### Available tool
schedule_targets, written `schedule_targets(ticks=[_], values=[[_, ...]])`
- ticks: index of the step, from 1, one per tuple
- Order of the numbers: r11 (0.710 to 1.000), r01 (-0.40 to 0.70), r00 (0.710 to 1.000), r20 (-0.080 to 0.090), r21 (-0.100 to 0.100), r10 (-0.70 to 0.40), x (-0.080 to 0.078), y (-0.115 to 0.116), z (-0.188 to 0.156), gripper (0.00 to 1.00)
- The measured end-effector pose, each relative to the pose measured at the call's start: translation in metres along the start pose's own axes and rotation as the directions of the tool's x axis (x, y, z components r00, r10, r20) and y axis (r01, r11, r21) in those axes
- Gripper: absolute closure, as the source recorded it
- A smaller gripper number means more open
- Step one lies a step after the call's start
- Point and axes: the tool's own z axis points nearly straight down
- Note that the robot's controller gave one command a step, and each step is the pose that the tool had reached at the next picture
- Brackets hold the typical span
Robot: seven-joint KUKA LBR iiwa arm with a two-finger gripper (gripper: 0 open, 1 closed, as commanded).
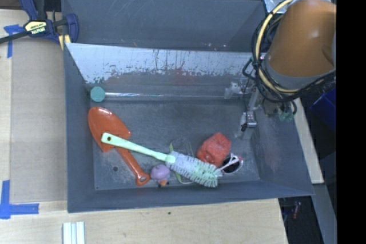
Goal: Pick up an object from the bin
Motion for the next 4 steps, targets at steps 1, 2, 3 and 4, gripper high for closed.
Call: schedule_targets(ticks=[1,2,3,4], values=[[1.0,0.002,1.0,0.009,0.001,-0.002,-0.002,0.0,-0.005,0.0],[0.991,0.133,0.991,0.01,0.002,-0.133,0.042,0.063,0.047,0.0],[0.976,0.218,0.976,0.016,0.006,-0.218,0.035,0.087,0.063,0.0],[0.938,0.346,0.938,0.007,0.003,-0.346,0.051,0.16,0.092,0.0]])
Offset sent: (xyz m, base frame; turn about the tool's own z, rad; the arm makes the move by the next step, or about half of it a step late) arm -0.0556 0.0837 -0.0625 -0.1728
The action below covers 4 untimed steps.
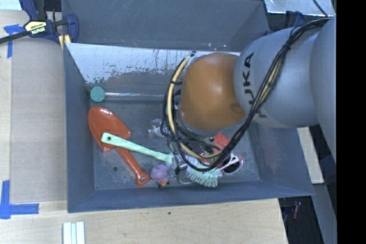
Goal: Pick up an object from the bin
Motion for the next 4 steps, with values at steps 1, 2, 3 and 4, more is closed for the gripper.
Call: schedule_targets(ticks=[1,2,3,4], values=[[0.975,-0.223,0.975,0.016,0.004,0.223,-0.009,-0.019,0.053,0.0],[0.993,-0.115,0.993,0.013,-0.001,0.115,-0.013,-0.063,0.059,1.0],[0.993,-0.115,0.993,0.013,-0.001,0.115,-0.013,-0.063,0.059,1.0],[0.993,-0.115,0.993,0.006,-0.002,0.115,-0.011,-0.062,0.047,1.0]])
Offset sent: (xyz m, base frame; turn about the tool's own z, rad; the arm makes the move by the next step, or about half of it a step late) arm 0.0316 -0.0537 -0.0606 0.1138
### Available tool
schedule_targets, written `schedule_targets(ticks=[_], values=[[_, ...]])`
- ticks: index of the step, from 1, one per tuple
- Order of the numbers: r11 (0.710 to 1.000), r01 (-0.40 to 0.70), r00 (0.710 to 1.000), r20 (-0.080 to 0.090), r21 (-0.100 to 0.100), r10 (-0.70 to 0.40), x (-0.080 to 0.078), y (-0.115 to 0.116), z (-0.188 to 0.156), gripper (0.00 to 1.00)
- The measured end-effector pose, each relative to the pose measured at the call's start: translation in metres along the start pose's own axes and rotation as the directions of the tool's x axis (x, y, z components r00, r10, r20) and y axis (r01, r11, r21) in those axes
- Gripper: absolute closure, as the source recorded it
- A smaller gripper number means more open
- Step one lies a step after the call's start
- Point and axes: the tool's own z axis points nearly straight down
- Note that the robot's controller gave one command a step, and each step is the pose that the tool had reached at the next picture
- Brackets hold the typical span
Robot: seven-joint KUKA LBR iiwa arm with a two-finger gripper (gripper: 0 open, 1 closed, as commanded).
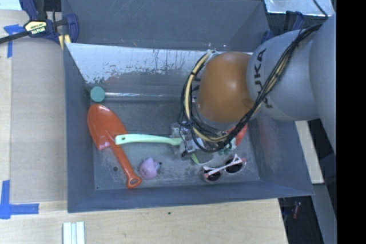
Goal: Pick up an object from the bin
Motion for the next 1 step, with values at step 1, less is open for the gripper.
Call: schedule_targets(ticks=[1], values=[[1.0,-0.001,1.0,-0.003,0.0,0.001,0.0006,0.0001,-0.0332,1.0]])
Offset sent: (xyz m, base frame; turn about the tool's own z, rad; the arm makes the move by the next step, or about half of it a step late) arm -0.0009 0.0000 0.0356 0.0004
